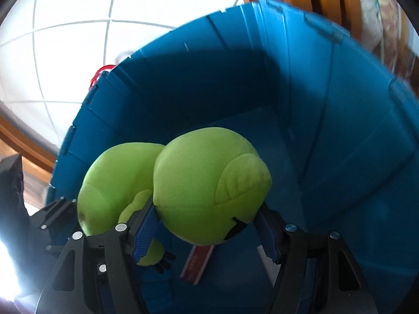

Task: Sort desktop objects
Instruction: 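Lift and carry the green frog plush with both tools into the blue crate, then open both tools to drop the green frog plush into the crate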

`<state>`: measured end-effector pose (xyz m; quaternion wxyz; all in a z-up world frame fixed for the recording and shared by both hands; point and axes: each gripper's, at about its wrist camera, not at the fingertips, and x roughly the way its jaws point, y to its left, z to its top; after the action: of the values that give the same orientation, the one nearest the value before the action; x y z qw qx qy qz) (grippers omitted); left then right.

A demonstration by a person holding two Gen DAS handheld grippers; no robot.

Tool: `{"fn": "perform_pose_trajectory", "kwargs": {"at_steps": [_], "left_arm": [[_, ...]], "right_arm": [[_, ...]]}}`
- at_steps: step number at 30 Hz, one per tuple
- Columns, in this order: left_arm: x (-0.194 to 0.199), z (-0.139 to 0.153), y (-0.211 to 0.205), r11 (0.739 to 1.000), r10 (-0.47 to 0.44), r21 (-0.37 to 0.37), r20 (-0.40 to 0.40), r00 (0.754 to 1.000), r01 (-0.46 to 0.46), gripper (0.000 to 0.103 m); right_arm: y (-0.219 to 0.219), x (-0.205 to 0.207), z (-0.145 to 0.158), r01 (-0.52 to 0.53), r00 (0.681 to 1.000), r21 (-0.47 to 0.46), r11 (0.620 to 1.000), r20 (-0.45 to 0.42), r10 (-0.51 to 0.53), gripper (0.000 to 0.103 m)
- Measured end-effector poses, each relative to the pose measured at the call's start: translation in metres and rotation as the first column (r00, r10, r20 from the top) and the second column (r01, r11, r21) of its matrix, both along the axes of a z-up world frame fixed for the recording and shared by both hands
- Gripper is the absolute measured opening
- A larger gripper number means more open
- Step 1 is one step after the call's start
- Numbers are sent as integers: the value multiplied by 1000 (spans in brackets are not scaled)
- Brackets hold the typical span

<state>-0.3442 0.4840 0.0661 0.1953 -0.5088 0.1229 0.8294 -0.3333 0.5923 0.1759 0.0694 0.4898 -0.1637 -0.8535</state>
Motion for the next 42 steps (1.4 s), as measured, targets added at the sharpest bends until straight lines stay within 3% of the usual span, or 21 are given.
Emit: {"fn": "perform_pose_trajectory", "kwargs": {"at_steps": [13, 17, 29, 42], "left_arm": [[6, -1, -2, 999, 35, -33, 7, 999, -34, 75], [9, -1, -1, 999, 26, -40, 12, 1000, -26, 75], [-3, -5, 2, 998, 8, -70, 47, 999, -5, 75], [-6, -3, 2, 998, -1, -68, 55, 998, 5, 75]], "right_arm": [[8, 6, -8, 13, 999, 8, 1000, 37, -14, 77], [8, 6, -10, 26, 999, 17, 1000, 47, -27, 87], [1, -4, -22, 35, 992, 69, 997, 121, -43, 100], [-1, -4, -27, 34, 987, 84, 996, 153, -47, 103]]}}
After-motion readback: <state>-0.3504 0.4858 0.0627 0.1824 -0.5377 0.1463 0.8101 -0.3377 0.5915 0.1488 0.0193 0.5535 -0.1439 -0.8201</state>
